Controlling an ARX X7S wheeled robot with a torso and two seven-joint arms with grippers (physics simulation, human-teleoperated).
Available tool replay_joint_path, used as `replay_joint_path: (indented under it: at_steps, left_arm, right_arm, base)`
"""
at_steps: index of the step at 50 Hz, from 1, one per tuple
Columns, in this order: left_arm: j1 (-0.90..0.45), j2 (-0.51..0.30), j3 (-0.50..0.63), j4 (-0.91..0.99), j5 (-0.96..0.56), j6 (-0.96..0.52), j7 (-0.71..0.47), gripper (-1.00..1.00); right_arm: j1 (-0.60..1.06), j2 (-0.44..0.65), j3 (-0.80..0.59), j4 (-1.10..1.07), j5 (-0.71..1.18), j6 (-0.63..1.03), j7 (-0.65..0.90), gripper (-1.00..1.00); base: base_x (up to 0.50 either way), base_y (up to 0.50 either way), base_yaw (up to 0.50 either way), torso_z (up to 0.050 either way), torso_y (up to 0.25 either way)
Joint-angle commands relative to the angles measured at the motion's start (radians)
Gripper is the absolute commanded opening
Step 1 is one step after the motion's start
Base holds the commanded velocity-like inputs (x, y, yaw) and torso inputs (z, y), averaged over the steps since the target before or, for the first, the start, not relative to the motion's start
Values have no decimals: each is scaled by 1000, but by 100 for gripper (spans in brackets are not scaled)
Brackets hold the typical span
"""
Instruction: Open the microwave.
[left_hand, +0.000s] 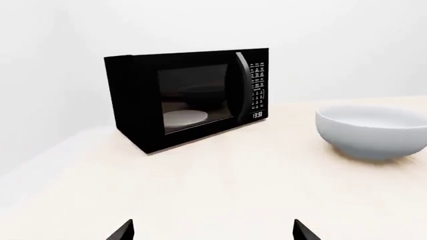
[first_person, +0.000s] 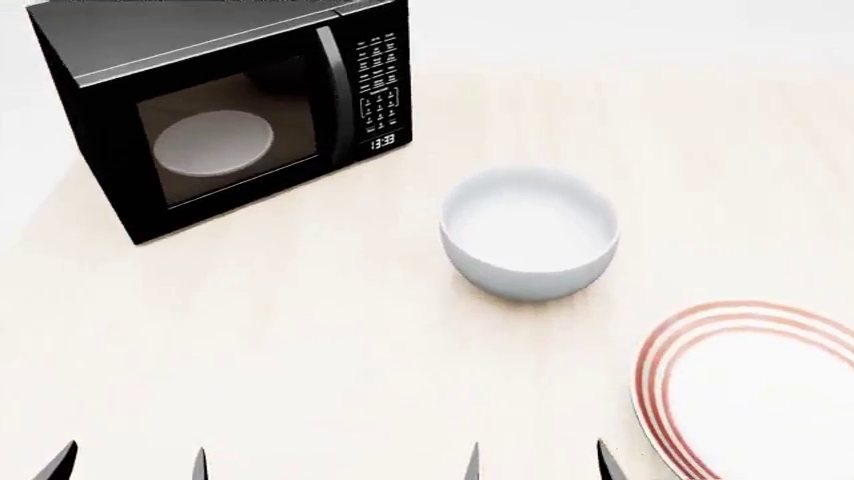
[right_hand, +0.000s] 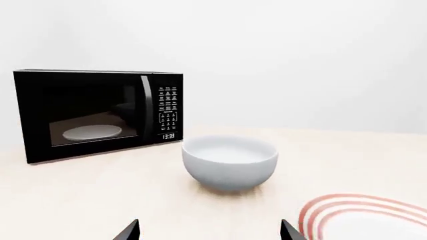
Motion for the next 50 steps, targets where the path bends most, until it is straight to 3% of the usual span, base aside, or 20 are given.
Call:
replay_joint_path:
  at_steps: [1,21,50]
  left_arm:
    - [3,-10,11,1,-7,3,-11,100]
    - [3,-25,25,4,-17,5,-25,100]
    - [4,-44,45,8,-32,7,-42,100]
  right_arm:
    - [2,10,-12,3,10,-6,6,100]
    - [5,24,-23,16,35,-24,13,100]
    - [13,40,-46,29,46,-33,30,100]
  base:
    - [168,371,0,0,0]
    - [255,371,0,0,0]
    - [473,230,0,0,1]
